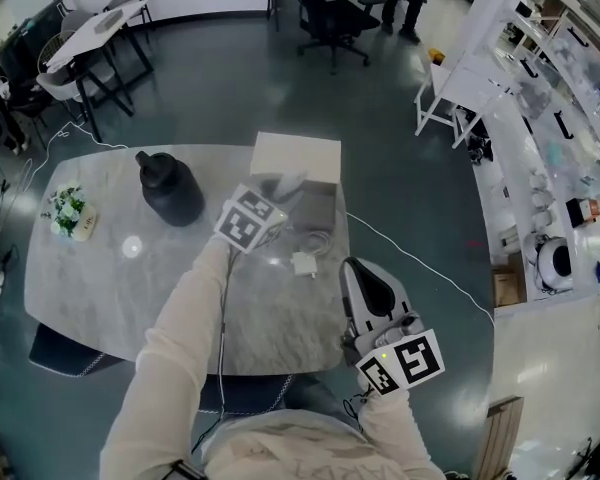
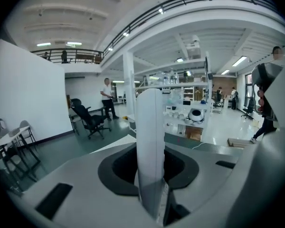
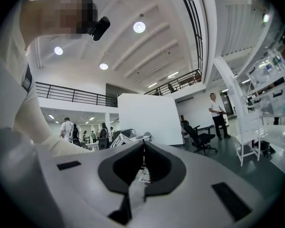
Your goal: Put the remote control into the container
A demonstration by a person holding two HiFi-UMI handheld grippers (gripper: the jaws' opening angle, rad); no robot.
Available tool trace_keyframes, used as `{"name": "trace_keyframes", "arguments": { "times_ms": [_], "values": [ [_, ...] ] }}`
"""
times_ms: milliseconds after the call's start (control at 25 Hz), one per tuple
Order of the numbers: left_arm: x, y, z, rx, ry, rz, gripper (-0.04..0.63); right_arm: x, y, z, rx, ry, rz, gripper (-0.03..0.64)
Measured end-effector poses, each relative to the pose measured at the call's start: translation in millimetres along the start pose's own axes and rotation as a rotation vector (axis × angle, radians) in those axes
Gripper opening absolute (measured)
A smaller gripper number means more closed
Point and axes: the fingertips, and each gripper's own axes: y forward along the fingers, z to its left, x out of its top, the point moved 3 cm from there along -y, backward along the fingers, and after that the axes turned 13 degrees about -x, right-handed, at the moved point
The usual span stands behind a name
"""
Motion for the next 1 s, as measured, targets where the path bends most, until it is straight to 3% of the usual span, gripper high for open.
{"name": "trace_keyframes", "arguments": {
  "times_ms": [280,600,1000],
  "values": [
    [-20.7,40.9,25.4,-0.025,0.023,0.152,0.104,-13.7,10.0,-26.7,-0.007,0.029,0.030,0.017],
    [-36.4,77.1,41.6,-0.081,-0.006,0.186,0.104,-16.1,19.5,-53.5,-0.017,0.036,0.052,0.017],
    [-71.6,99.5,56.8,-0.145,-0.014,0.367,0.104,-19.5,29.7,-69.0,-0.032,0.025,0.082,0.017]
  ]
}}
